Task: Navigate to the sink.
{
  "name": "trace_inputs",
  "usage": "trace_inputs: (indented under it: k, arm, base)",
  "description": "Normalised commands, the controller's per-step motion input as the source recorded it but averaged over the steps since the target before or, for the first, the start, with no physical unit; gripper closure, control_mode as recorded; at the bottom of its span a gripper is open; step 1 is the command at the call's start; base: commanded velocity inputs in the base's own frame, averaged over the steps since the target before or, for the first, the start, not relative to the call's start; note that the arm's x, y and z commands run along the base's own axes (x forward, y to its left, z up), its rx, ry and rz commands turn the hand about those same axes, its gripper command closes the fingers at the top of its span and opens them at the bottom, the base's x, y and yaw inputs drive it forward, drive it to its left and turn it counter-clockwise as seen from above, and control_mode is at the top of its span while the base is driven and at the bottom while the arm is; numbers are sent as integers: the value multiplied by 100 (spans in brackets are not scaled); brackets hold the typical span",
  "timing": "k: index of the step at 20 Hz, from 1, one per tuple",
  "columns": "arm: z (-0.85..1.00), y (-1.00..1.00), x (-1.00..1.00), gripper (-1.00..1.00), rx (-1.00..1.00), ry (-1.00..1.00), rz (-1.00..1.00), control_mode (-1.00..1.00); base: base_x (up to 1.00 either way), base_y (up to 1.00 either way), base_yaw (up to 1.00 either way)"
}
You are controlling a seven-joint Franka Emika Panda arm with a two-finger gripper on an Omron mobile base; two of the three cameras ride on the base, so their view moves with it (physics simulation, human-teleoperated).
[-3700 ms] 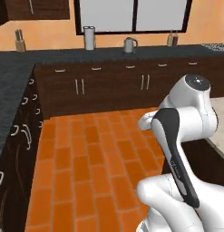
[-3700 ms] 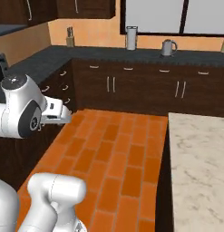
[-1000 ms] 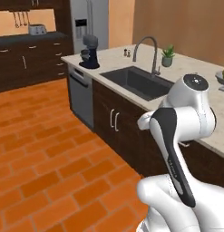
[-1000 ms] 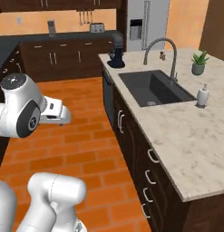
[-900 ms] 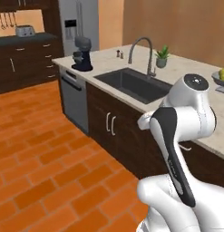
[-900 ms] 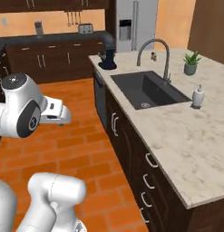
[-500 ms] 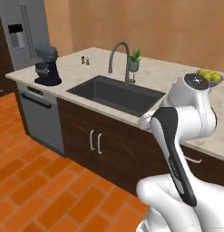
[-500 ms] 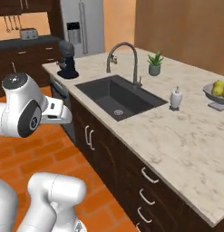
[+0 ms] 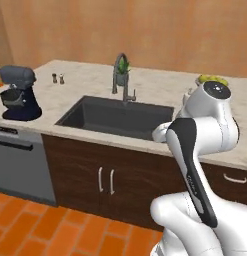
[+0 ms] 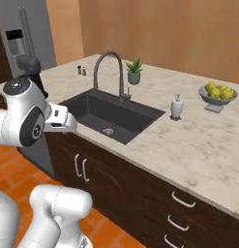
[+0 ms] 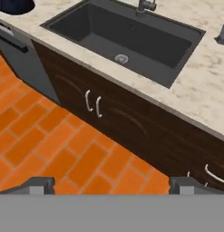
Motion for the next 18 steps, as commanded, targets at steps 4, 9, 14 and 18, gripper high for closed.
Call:
trace_inputs:
  k: [4, 9, 14, 18]
  arm:
    - [0, 0, 0, -100, 0, 0, 0, 100]
    - [0, 0, 0, -100, 0, 0, 0, 100]
    - [0, 0, 0, -100, 0, 0, 0, 100]
    - [0, 0, 0, -100, 0, 0, 0, 100]
  base:
    - [35, 86, -45]
    - [45, 64, -43]
    - [64, 40, -44]
    - [86, 40, -43]
